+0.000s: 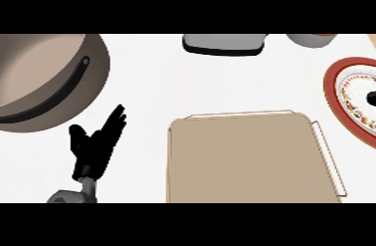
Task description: Pick the cupcake from the tray and place it in the plate
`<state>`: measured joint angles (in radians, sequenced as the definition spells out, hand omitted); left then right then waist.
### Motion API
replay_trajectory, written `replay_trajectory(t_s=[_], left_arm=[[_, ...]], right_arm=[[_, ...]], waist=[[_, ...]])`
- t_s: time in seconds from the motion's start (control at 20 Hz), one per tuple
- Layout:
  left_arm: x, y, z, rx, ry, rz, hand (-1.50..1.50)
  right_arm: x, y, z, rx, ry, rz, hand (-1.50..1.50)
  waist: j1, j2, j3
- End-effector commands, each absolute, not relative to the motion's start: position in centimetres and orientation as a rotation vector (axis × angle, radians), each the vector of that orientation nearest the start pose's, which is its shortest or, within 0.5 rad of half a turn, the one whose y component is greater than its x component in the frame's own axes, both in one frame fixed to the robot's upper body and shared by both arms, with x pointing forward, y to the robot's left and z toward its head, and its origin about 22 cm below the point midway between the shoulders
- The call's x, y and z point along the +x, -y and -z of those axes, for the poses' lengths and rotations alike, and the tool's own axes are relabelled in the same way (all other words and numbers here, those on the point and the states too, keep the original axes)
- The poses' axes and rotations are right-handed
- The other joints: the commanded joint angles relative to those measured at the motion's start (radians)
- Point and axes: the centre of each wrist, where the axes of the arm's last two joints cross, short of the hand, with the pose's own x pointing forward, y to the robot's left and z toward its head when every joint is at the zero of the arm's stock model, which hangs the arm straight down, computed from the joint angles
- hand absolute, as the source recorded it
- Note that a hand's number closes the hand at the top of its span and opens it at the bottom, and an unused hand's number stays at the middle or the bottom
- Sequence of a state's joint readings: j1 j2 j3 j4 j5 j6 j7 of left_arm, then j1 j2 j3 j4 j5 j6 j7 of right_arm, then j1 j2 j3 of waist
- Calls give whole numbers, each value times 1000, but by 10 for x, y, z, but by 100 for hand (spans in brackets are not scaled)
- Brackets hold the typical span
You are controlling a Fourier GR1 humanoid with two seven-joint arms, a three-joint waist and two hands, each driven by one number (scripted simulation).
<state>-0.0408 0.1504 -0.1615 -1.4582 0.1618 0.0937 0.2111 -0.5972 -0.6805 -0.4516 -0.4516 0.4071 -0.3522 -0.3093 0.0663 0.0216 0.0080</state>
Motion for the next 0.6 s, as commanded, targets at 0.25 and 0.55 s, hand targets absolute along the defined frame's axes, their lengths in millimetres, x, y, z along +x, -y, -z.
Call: replay_trajectory(t_s=[0.25,0.55], left_arm=[[238,-224,31,-53,1209,65,0],[240,-227,26,-35,1215,71,0]], right_arm=[[318,484,-27,-959,1472,-68,-150],[321,508,-65,-872,1665,179,-150]], waist=[[0,8,2],[-10,4,1]])
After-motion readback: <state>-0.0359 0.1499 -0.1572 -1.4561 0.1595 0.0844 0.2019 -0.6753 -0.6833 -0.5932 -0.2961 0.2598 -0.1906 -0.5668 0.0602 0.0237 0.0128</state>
